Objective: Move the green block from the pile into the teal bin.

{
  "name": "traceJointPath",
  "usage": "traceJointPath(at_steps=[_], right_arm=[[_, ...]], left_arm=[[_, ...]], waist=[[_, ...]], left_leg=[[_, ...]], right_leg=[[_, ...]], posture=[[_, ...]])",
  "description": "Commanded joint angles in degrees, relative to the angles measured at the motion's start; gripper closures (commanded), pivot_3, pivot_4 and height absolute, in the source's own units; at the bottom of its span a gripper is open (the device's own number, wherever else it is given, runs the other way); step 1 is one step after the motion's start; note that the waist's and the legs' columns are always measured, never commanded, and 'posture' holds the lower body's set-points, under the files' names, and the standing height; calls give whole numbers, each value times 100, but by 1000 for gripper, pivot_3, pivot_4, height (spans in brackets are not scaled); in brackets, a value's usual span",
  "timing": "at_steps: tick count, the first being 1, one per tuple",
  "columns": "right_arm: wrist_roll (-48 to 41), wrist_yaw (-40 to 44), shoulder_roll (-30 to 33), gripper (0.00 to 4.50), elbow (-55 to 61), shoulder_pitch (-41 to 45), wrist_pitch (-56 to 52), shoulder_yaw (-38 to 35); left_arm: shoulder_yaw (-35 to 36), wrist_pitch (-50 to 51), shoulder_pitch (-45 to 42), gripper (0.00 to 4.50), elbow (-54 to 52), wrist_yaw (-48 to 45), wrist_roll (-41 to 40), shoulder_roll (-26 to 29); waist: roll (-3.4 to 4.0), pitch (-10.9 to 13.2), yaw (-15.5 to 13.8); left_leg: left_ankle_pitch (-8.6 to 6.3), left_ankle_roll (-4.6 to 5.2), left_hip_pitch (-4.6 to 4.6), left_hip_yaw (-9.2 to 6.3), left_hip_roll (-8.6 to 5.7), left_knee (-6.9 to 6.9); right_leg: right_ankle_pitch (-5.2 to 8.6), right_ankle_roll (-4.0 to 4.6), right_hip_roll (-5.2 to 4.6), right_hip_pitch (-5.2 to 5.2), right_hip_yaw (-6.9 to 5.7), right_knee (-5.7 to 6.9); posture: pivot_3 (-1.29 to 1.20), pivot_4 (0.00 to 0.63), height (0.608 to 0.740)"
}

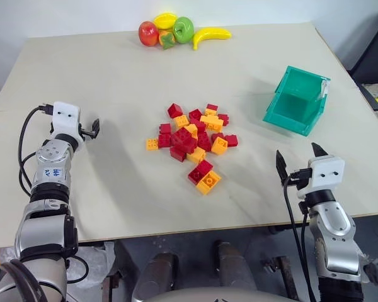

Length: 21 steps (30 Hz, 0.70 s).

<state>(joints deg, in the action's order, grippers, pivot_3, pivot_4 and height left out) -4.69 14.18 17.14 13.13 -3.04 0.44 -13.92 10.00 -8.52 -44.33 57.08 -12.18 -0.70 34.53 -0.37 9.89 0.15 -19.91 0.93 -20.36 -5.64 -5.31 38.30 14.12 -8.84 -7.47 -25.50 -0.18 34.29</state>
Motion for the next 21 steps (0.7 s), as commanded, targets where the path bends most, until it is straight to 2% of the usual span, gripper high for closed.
traceJointPath(at_steps=[1, 7, 11, 13, 15, 18, 21], right_arm=[[-92, 36, 86, 13, 234, 44, -29, -36], [-110, 102, 210, 13, 699, 44, -586, 19], [30, 243, 589, 13, 1570, 106, -1677, 270], [-82, 382, 786, 13, 2197, 359, -2391, 569], [-271, 488, 887, 13, 2574, 669, -3147, 864], [-424, 595, 936, 13, 2773, 1316, -4144, 1386], [-554, 674, 915, 13, 2736, 1955, -4918, 1858]], left_arm=[[-42, -209, -83, 0, -89, -115, 25, 8], [167, -82, -132, 0, -313, -923, -479, -183], [169, 144, -170, 0, -541, -1905, -804, -111], [44, 416, -61, 0, -844, -3109, -1092, -46], [-18, 427, 24, 0, -1006, -3901, -1241, 20], [-181, 731, 116, 0, -1123, -4896, -1345, 128], [-78, 1496, 131, 0, -1281, -6490, -2090, 74]], waist=[[0, 0, -2], [0, 0, -3], [0, 0, 7], [0, 0, 15], [0, 0, 21], [-1, 0, 11], [0, 0, 11]], left_leg=[[0, 0, 0, 0, 0, 0], [0, 0, 0, 1, -1, 4], [0, 0, -1, 2, 1, 8], [0, 0, -1, 3, 1, 14], [-1, 1, -4, 5, 4, 28], [-2, 0, -4, 3, 5, 50], [-5, 4, -5, 4, 1, 64]], right_leg=[[0, 0, 0, 0, 0, 0], [0, 0, -1, 0, 0, 4], [0, 0, 0, 0, 1, 9], [0, 0, 0, -1, 3, 14], [0, 0, 1, -1, 5, 22], [0, 1, 1, 1, 5, 33], [0, 2, -1, 3, 9, 44]], posture=[[0, 150, 740], [0, 150, 740], [0, 150, 740], [0, 150, 740], [0, 150, 740], [0, 150, 740], [0, 150, 740]])
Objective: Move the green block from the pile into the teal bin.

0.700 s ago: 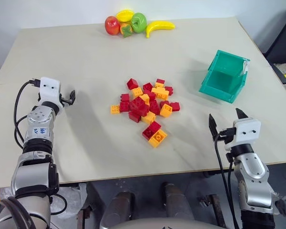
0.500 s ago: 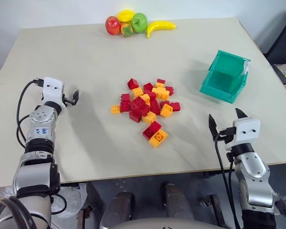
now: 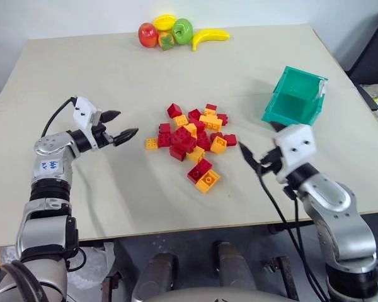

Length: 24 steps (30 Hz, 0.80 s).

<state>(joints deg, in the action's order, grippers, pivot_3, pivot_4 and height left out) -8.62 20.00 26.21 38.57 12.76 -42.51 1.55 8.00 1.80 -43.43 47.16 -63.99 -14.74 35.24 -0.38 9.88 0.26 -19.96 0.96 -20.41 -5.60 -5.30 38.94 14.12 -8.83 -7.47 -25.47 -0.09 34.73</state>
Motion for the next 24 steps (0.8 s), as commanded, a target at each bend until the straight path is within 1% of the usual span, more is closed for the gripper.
traceJointPath(at_steps=[1, 2, 3, 5, 6, 8, 10, 16, 17, 20, 24], right_arm=[[-183, 103, 12, 13, 188, 476, -758, 368], [-202, 163, -53, 13, 125, 744, -839, 623], [-240, 247, -125, 187, 78, 991, -899, 898], [-452, 478, -230, 575, 62, 1386, -1187, 1327], [-501, 498, -320, 892, 20, 1523, -1303, 1442], [-519, 396, -571, 1537, -174, 1794, -1531, 1575], [-511, 297, -877, 2244, -546, 2124, -1705, 1693], [-290, 23, -1661, 4327, -1689, 2722, -1503, 1962], [-194, -158, -1966, 4451, -2141, 2821, -1336, 1976], [73, -546, -2553, 4451, -3115, 2978, -801, 1967], [367, -992, -2967, 4451, -4053, 3139, -174, 1732]], left_arm=[[184, 526, 37, 0, -317, -1578, -836, -29], [105, 603, 58, 0, -283, -1801, -788, 51], [-18, 434, 204, 0, -457, -2246, -1086, 128], [-130, 153, 263, 0, -430, -2766, -1099, 218], [-217, 50, 265, 0, -378, -2851, -1058, 260], [-615, -13, 457, 0, -630, -2851, -1461, 451], [-813, -166, 548, 0, -704, -2851, -1716, 554], [-900, -684, 505, 0, -421, -2851, -1813, 592], [-716, -959, 441, 0, -251, -2832, -1729, 504], [-379, -1491, 329, 0, 23, -2664, -1629, 304], [-218, -1540, 309, 0, 37, -2483, -1565, 126]], waist=[[0, 0, -2], [0, 0, -16], [-1, 0, -17], [0, 0, 17], [0, 0, 18], [0, 0, 26], [0, 0, 35], [-1, 0, 35], [0, 0, 53], [-1, 0, 112], [-1, 0, 165]], left_leg=[[-1, 1, -2, -1, 0, 3], [-1, 1, -4, -3, 1, 5], [-1, 2, -12, -14, 1, 10], [-2, 2, -14, -11, 0, 11], [-3, 0, -14, -9, 2, 10], [-5, -4, -14, -14, 8, 9], [-6, -6, -14, -13, 6, 8], [-6, -5, -14, -14, 4, 10], [-7, -5, -14, -14, 4, 10], [-6, -5, -13, -14, 1, 9], [-6, -6, -13, -14, 0, 9]], right_leg=[[0, 0, 0, -1, 0, 3], [0, 1, 1, -2, -1, 2], [1, 1, 0, -3, -7, 2], [0, 1, -1, -7, -5, 1], [0, 2, 0, -10, -4, 1], [3, 6, 4, -11, -8, 2], [3, 7, 1, -12, -6, 4], [4, 9, 2, -14, -7, 8], [4, 9, 2, -15, -7, 9], [4, 10, 2, -17, -8, 15], [4, 10, 0, -22, -12, 22]], posture=[[0, 150, 740], [0, 150, 740], [0, 150, 740], [0, 150, 740], [0, 150, 740], [0, 150, 740], [0, 150, 740], [0, 150, 740], [0, 150, 740], [0, 150, 740], [0, 150, 740]])
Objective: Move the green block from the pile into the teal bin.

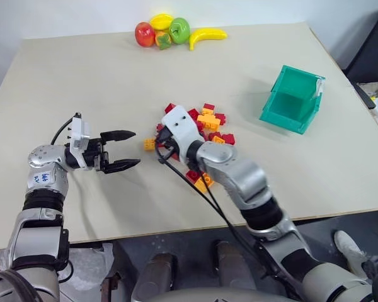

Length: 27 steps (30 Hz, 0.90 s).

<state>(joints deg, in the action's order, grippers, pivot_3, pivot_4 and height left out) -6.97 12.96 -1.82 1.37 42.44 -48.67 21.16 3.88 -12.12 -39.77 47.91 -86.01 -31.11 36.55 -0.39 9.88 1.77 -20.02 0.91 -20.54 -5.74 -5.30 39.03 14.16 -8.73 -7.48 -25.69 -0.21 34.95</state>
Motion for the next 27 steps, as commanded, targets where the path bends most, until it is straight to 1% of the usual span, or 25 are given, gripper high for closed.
traceJointPath(at_steps=[1, 3, 6, 9, 11, 13, 15, 17, 19, 23, 25, 27], right_arm=[[312, -431, -182, 4451, -508, 160, 555, -265], [500, -628, -173, 4451, -707, 123, 717, -301], [755, -805, -2, 4451, -591, -15, 621, -379], [989, -615, 751, 4451, 349, -438, 133, -516], [952, -357, 1168, 4451, 919, -614, -107, -577], [838, -111, 1445, 4451, 1324, -663, -138, -631], [693, 98, 1583, 4451, 1600, -694, -26, -767], [322, 663, 1930, 4451, 2041, -823, 234, -1102], [67, 1013, 2222, 4451, 2355, -940, 255, -1386], [-519, 1715, 2916, 4451, 2568, -1198, 203, -2149], [-1006, 2392, 3426, 4079, 2604, -1354, 197, -2534], [-1825, 3052, 3998, 3594, 2821, -1558, -427, -3100]], left_arm=[[187, -148, -37, 0, -65, -254, 117, -41], [193, -135, -11, 0, -104, -217, 177, -92], [218, -130, 4, 0, -129, -200, 261, -132], [256, -76, 9, 0, -142, -174, 300, -150], [261, -60, 0, 0, -109, -165, 352, -151], [283, -60, -26, 0, -76, -144, 413, -181], [306, -58, -49, 0, -60, -133, 456, -217], [309, -56, -85, 0, -36, -139, 498, -261], [315, -52, -111, 0, -12, -158, 526, -295], [311, -72, -165, 0, 58, -192, 588, -363], [309, -73, -192, 0, 82, -198, 614, -394], [280, -27, -226, 0, 127, -188, 671, -402]], waist=[[0, 0, 22], [0, 0, 34], [0, 0, 34], [0, 0, -5], [0, 0, -22], [0, 0, -18], [0, 0, 17], [0, 0, 35], [0, 1, 10], [0, 1, -42], [-1, 1, -80], [-1, 2, -134]], left_leg=[[0, 1, 0, 0, -1, 0], [-1, 1, 0, 0, -1, 0], [-1, 1, 0, -1, -1, 0], [-1, 2, -1, -3, -1, 0], [-4, 7, -5, -4, -7, 2], [-6, 10, -8, -2, -8, 3], [-6, 9, -8, 4, -1, 0], [-7, 3, -8, 7, 5, -4], [-6, 2, -8, 7, 7, -4], [-8, 11, -9, 7, -2, 1], [-9, 13, -9, 4, -3, 2], [-11, 15, -12, 4, -1, 2]], right_leg=[[0, 0, 0, -1, -2, 1], [0, 1, -1, -3, -2, 4], [0, 1, -1, -3, -4, 4], [0, 1, -1, -3, -4, 5], [0, 1, -4, -3, -4, 1], [0, 1, -5, -3, -4, -6], [0, 1, 0, -6, -4, -10], [0, 1, 6, -14, 0, -8], [1, 2, 7, -16, -1, -7], [-1, -2, -1, -4, -1, -18], [-2, -3, -1, 0, -3, -23], [-3, -5, -1, 1, -5, -31]], posture=[[0, 150, 740], [0, 150, 740], [0, 150, 740], [0, 150, 740], [0, 150, 740], [0, 150, 740], [0, 150, 740], [0, 150, 740], [0, 150, 740], [0, 150, 740], [0, 150, 740], [0, 150, 740]])
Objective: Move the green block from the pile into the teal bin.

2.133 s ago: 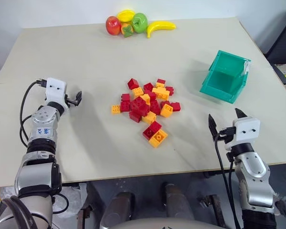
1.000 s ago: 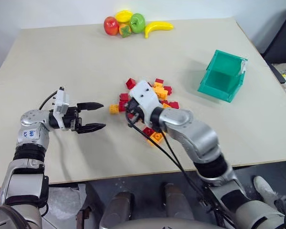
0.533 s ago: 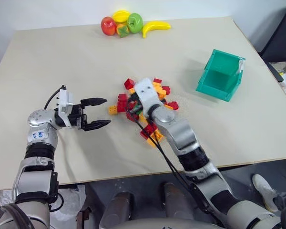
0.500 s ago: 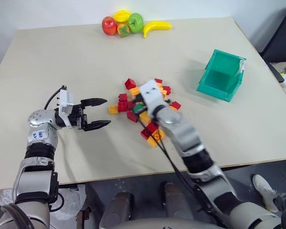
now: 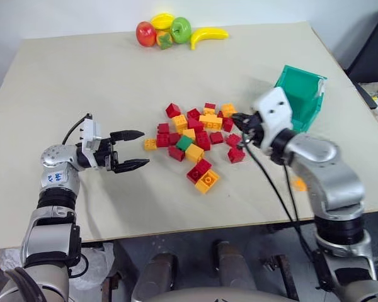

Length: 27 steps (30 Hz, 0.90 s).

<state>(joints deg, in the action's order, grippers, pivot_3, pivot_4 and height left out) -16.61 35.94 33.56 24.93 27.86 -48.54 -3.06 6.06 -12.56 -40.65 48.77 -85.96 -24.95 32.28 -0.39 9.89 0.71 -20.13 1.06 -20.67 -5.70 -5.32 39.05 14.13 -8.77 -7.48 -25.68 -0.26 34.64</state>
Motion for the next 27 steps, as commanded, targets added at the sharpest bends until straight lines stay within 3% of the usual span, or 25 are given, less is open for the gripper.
traceJointPath(at_steps=[1, 6, 11, 14, 19, 24, 27], right_arm=[[-1118, 1125, 838, 3233, 503, -312, -531, -957], [-1422, 1761, 1912, 1569, 340, -992, -396, -1671], [-1986, 1734, 2123, 12, 276, -971, -747, -2106], [-1978, 1537, 2153, 12, 411, -797, -748, -1768], [-1914, 571, 1388, 12, 258, 578, -1218, -696], [-908, -52, 358, 12, -875, 2104, -1425, 1407], [-444, -126, -206, 12, -1792, 2843, -1417, 2157]], left_arm=[[63, 34, -167, 0, 70, -221, 60, 15], [82, 23, -243, 0, 179, -252, 110, 13], [98, 75, -280, 0, 231, -224, 136, 27], [110, 88, -296, 0, 242, -214, 138, 22], [125, 82, -351, 0, 295, -202, 148, -26], [150, 27, -411, 0, 310, -181, 175, -91], [175, 8, -426, 0, 328, -170, 195, -95]], waist=[[0, 1, -53], [0, 1, -78], [0, 1, -58], [0, 1, -82], [1, 2, -49], [1, 2, -33], [2, 2, -10]], left_leg=[[-1, 1, -1, 0, 1, -1], [-4, 6, -11, -3, 3, -1], [-5, 6, -8, 3, 8, 2], [-4, 5, -8, 2, 7, 2], [-3, 3, -9, 3, 9, 5], [-1, 0, -31, -5, 6, 9], [1, -1, -61, 0, 3, 13]], right_leg=[[0, 0, 0, 0, -2, -5], [-3, -6, -3, 4, -13, -24], [-7, -10, -3, 5, -10, -26], [-7, -10, -6, 5, -10, -24], [-11, -10, -6, 3, -8, -29], [-13, -8, -8, -13, -14, -29], [-16, -7, -7, -52, -11, -15]], posture=[[0, 150, 740], [0, 150, 740], [0, 150, 740], [0, 150, 740], [0, 150, 740], [0, 150, 740], [0, 150, 740]])
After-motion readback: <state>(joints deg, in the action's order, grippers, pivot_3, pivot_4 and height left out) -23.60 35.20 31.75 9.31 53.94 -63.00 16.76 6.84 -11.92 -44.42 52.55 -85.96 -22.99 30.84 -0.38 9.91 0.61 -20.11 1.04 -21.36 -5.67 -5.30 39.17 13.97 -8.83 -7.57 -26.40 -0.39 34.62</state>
